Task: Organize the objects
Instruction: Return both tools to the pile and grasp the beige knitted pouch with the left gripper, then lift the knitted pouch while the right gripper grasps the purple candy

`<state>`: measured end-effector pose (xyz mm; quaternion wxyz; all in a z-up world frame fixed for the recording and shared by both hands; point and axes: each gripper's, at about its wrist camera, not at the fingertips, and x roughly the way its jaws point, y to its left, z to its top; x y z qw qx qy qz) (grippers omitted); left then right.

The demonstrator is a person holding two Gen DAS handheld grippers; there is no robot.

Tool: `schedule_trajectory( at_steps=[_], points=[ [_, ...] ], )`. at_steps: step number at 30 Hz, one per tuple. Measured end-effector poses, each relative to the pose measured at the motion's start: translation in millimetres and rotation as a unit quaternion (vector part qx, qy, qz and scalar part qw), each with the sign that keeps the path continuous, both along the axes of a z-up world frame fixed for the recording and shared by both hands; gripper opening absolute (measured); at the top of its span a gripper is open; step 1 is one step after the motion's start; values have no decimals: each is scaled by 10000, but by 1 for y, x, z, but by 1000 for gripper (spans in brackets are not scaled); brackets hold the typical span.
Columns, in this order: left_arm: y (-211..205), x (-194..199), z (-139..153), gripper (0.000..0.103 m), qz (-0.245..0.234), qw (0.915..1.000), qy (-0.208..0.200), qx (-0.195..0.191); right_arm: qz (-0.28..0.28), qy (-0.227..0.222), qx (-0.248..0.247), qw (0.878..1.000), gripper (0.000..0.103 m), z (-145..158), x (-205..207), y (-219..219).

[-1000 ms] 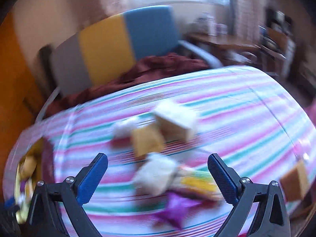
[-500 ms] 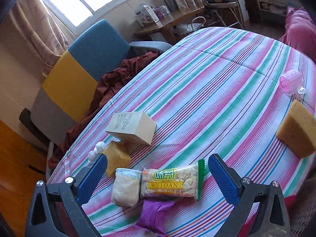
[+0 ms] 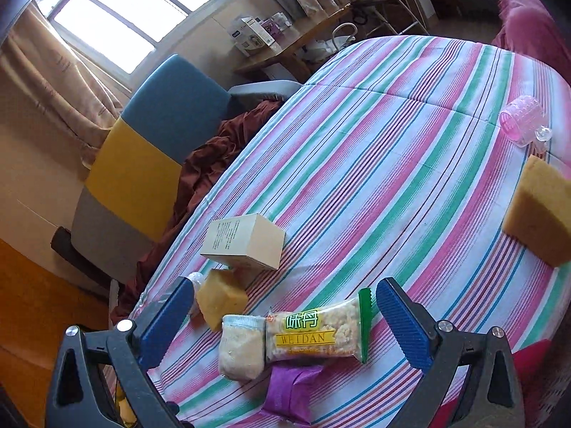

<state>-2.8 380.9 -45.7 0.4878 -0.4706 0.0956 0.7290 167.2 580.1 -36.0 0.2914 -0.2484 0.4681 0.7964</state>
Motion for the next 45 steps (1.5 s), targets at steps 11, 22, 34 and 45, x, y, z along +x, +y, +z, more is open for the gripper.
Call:
schedule_trajectory(
  at_steps=[11, 22, 34, 45],
  points=[
    [75, -8, -22, 64, -261, 9995, -58, -193, 156, 69, -183, 9997, 103, -7, -8, 1],
    [44, -18, -53, 52, -72, 9997, -90, -205, 302, -2, -167, 9994, 103, -8, -13, 2],
    [-82, 17, -47, 52, 284, 9990, 293, -203, 757, -321, -98, 9966, 103, -11, -29, -9],
    [-94, 28, -45, 53, 387, 9987, 324, -72, 1857, -1097, -192, 9763, 92, -22, -46, -58]
  ],
)
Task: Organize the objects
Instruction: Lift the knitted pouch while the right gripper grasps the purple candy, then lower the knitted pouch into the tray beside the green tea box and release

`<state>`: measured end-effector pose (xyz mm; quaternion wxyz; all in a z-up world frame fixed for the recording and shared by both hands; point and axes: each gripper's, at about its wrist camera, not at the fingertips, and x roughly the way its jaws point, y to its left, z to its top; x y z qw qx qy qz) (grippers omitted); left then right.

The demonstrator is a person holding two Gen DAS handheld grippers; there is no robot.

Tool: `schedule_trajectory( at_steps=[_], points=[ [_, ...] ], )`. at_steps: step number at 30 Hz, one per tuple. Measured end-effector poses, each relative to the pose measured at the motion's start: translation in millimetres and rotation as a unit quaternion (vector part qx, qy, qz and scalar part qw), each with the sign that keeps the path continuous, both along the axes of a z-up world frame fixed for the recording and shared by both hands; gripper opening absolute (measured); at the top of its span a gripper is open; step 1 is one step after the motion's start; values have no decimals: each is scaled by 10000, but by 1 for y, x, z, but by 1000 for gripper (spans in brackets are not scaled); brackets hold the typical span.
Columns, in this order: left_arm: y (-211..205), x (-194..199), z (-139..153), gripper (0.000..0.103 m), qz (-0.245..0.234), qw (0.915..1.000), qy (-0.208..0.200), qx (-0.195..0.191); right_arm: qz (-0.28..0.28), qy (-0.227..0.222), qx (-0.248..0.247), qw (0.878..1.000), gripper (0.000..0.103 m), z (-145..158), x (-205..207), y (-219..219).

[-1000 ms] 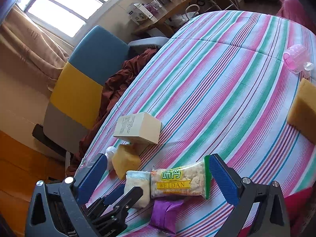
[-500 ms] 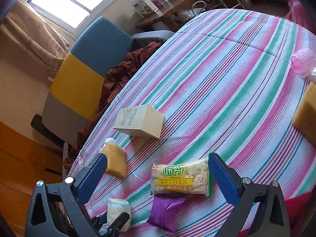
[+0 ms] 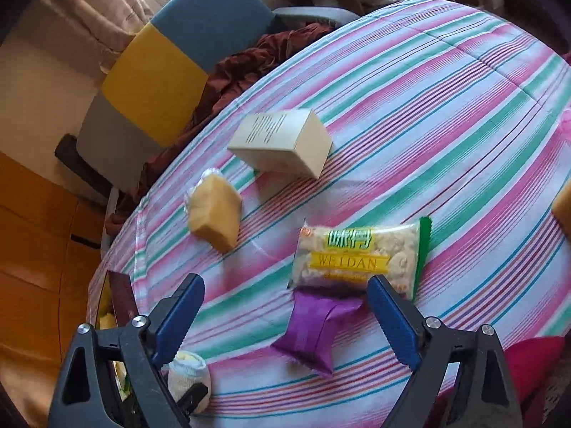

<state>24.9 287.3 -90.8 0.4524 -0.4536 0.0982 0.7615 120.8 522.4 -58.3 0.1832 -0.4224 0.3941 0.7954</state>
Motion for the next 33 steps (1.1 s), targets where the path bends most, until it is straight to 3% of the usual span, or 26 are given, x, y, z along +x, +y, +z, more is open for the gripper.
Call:
schedule_trajectory(
  at_steps=[4, 8, 10, 11, 15, 20, 33],
  points=[
    [-5, -2, -1, 53, 42, 9999, -83, 92, 133, -617, -96, 9980, 82, -20, -8, -8],
    [-11, -2, -1, 53, 57, 9998, -116, 175, 120, -923, -9, 9957, 71, -37, -18, -6],
    [-12, -1, -1, 53, 48, 9998, -74, 178, 237, -1039, 356, 9937, 43, -35, -22, -10],
    [-12, 0, -1, 53, 39, 9998, -48, 185, 291, -1087, 418, 9928, 41, -36, -23, -12],
    [-14, 3, -2, 53, 51, 9998, 17, 216, 980, -864, 555, 9899, 39, -33, -37, -35],
    [-18, 5, -1, 53, 53, 9998, 69, 196, 1841, -1036, 1205, 9700, 39, -35, -54, -74],
    [-30, 13, 6, 52, 9, 9999, 121, 85, 2133, -1285, 1723, 9531, 41, -38, -58, -84]
  ],
)
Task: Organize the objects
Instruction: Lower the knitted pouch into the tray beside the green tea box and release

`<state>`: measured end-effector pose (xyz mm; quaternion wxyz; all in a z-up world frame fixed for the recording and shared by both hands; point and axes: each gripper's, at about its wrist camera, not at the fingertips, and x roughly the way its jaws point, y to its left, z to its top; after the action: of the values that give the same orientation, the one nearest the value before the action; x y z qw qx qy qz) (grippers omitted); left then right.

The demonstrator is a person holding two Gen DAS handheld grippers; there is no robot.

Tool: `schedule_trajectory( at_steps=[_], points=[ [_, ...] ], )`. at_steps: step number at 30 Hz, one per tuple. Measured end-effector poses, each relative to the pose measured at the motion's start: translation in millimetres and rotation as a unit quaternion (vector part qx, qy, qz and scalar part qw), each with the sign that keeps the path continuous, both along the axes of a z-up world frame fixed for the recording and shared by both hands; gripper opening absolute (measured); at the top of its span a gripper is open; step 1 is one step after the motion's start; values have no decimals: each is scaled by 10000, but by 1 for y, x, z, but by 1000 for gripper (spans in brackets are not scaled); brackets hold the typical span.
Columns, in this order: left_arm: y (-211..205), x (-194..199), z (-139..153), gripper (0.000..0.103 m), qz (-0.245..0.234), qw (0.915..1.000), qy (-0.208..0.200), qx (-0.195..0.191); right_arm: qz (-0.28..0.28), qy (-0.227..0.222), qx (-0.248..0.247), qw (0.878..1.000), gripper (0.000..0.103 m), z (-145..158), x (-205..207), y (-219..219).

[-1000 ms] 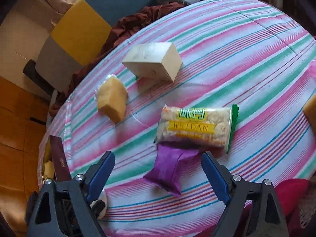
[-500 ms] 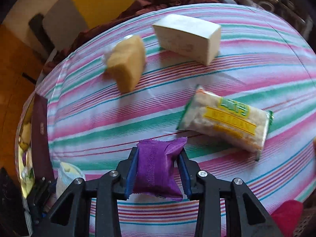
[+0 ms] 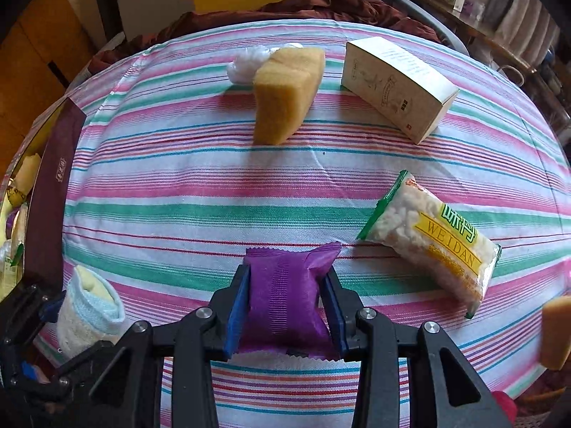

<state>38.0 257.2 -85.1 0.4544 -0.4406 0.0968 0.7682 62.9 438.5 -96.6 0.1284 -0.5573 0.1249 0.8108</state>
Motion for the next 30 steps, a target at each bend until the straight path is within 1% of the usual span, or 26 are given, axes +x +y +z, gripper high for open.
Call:
schedule_trajectory(
  at_steps=[4, 8, 10, 12, 14, 15, 18, 21, 24, 25, 27, 30],
  points=[
    [-12, 4, 9, 52, -19, 10000, 3, 28, 48, -23, 74, 10000, 41, 0, 1, -1],
    [-43, 4, 38, 52, 96, 9994, 133, 304, 132, -50, 228, 9996, 41, 1, 3, -4],
    [-68, -3, 55, 52, 338, 9979, 241, 489, 136, -50, 226, 9996, 41, 2, 4, -2],
    [-99, -15, 69, 52, 710, 9951, 291, 624, 155, -56, 258, 9995, 41, 2, 3, -3],
    [-131, -28, 77, 52, 1138, 9907, 340, 658, 178, -62, 294, 9994, 41, 1, 3, -4],
    [-149, -34, 80, 52, 1387, 9876, 400, 613, 187, -62, 306, 9993, 41, 1, 5, -1],
    [-191, -49, 79, 52, 1942, 9787, 510, 429, 209, -69, 360, 9991, 41, 1, 5, -2],
    [-224, -60, 70, 52, 2356, 9704, 452, 261, 226, -77, 405, 9989, 41, 2, 5, -4],
    [-242, -63, 57, 52, 2534, 9664, 410, 109, 240, -84, 446, 9987, 41, 3, 6, -6],
    [-245, -63, 53, 52, 2536, 9665, 392, 72, 244, -86, 459, 9986, 41, 4, 7, -5],
    [-245, -67, 42, 53, 2508, 9677, 237, -61, 255, -90, 490, 9984, 41, 4, 8, -5],
    [-239, -71, 26, 54, 2527, 9669, 97, -326, 268, -96, 527, 9982, 41, 6, 11, -4]
  ],
)
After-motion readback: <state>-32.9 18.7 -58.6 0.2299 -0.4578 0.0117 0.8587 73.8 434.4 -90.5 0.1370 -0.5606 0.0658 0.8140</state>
